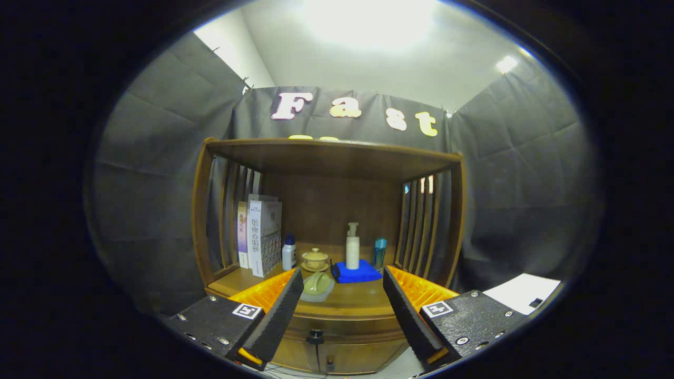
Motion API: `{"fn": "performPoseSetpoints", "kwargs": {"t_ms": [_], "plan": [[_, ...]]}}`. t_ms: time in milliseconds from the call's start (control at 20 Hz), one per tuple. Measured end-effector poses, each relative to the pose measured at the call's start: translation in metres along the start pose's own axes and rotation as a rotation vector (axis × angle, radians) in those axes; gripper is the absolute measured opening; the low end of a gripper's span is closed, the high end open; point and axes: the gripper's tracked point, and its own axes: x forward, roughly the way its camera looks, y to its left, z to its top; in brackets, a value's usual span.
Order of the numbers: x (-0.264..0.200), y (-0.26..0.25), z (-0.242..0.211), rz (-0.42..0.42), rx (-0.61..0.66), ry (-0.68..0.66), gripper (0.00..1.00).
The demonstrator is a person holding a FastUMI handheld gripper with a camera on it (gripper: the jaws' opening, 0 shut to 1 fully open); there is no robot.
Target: Pull open the drawer, take out the items inside it, and place them on the countertop above the cabinet.
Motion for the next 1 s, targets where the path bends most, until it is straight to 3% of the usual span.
{"fn": "performPoseSetpoints", "kwargs": {"t_ms": [350,700,1000], "plan": [[-0.032,0.016,-0.001,0.028,0.138,0.054,0.95],[-0.057,0.046,0.023,0.097,0.184,0.014,0.95],[-0.06,0.071,0.02,0.124,0.086,0.01,0.94]]}}
